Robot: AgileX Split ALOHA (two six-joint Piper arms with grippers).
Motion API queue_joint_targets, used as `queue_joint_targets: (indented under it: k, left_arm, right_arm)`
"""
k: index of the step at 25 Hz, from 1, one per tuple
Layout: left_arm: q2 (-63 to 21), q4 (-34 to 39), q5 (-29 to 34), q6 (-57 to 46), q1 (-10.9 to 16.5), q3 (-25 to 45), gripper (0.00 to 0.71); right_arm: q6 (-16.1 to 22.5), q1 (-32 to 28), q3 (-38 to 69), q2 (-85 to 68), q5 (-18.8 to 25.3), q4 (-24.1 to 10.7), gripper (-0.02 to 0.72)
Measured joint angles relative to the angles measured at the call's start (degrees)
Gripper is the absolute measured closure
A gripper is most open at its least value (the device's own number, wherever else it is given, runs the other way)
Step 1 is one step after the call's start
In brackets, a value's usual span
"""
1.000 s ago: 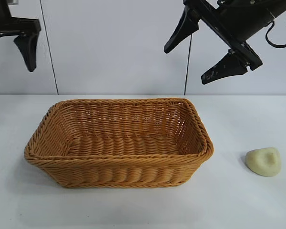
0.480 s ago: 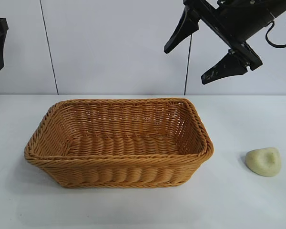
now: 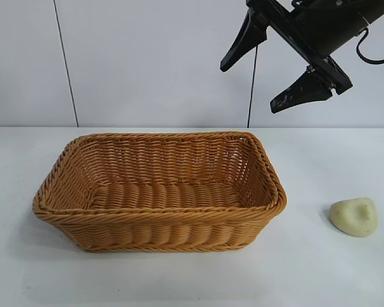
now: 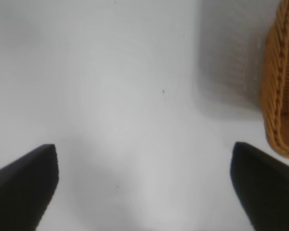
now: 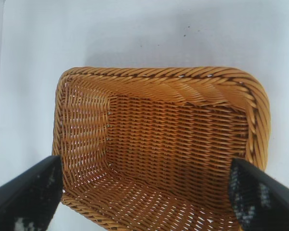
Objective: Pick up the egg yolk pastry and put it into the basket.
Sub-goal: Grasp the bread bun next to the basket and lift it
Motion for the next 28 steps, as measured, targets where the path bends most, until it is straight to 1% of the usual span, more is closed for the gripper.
queue_joint_targets:
  k: [8, 12, 15, 18, 21, 28]
  left_arm:
    - [-21.4, -0.4, -0.3, -0.4, 0.0, 22.0, 0.014]
    - [-32.9, -0.4, -4.5, -0.6, 0.0, 31.3, 0.014]
    - [-41.7, -0.5, -6.1, -0.7, 0.0, 36.4, 0.014]
    - [-49.7, -0.5, -7.3, -0.7, 0.0, 39.0, 0.014]
    - [-56.6, -0.5, -8.1, -0.7, 0.0, 39.2, 0.014]
    - [-70.0, -0.5, -8.1, -0.7, 0.0, 39.3, 0.014]
  right_arm:
    - [0.0, 0.0, 0.0, 0.0, 0.0, 0.0, 0.039]
    - [0.0, 0.0, 0.0, 0.0, 0.0, 0.0, 0.039]
    - [0.0, 0.0, 0.0, 0.0, 0.0, 0.0, 0.039]
    - [0.0, 0.0, 0.0, 0.0, 0.0, 0.0, 0.039]
    - [0.0, 0.0, 0.0, 0.0, 0.0, 0.0, 0.039]
    - [0.0, 0.0, -0.1, 0.0, 0.1, -0.1, 0.039]
